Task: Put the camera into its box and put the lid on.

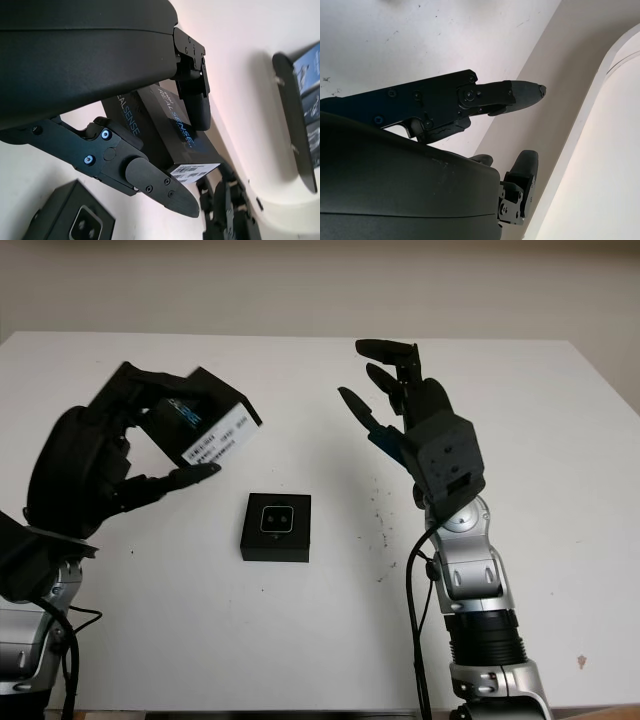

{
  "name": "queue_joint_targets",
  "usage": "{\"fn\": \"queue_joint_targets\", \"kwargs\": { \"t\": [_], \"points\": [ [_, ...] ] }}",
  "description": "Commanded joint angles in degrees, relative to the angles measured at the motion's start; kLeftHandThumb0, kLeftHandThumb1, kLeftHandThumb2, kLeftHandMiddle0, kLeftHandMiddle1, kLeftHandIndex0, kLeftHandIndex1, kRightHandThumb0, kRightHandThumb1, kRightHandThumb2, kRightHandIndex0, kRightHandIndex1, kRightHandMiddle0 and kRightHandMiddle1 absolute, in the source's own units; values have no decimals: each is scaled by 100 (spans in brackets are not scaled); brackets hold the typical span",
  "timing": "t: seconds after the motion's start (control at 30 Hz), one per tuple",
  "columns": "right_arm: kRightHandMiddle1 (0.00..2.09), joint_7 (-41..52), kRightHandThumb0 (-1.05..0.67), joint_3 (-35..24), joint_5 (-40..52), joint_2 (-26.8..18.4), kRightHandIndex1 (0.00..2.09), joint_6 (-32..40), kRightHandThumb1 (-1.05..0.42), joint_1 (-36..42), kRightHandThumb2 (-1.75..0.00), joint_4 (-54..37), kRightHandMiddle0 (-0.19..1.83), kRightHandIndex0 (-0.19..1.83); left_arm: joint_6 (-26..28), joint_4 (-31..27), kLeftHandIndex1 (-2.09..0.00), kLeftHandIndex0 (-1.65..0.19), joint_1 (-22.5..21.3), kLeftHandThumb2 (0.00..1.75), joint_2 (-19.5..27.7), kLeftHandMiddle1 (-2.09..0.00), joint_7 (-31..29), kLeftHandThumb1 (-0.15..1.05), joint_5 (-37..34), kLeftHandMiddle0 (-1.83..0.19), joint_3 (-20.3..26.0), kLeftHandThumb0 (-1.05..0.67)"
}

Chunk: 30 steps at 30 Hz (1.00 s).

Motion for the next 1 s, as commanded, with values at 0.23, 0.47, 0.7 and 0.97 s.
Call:
{"fn": "queue_joint_targets", "kwargs": {
  "t": [0.23, 0.47, 0.7, 0.97],
  "points": [
    [113, -10, -51, -65, 22, -48, 43, -75, -105, -41, -25, 12, -19, 10, -526, 836, -136, -22, -400, 6, 67, -168, -468, 103, 143, -24, -308, -23],
    [110, -62, -52, -65, -15, -40, 44, -33, -105, -41, -24, -13, -18, 9, -1278, 1469, -134, -24, -637, 5, 173, -144, -673, 103, 559, -24, -574, -23],
    [109, -97, -50, -66, -2, -20, 45, -24, -105, -27, -24, -40, -17, 9, -1697, 1807, -137, -25, -755, 5, 210, -146, -798, 102, 825, -25, -809, -23],
    [108, -120, -51, -56, -11, -11, 44, 19, -105, -27, -25, -44, -17, 9, -1898, 1856, -147, -23, -777, 6, 246, -163, -1070, 104, 820, -24, -1013, -22]
  ]
}}
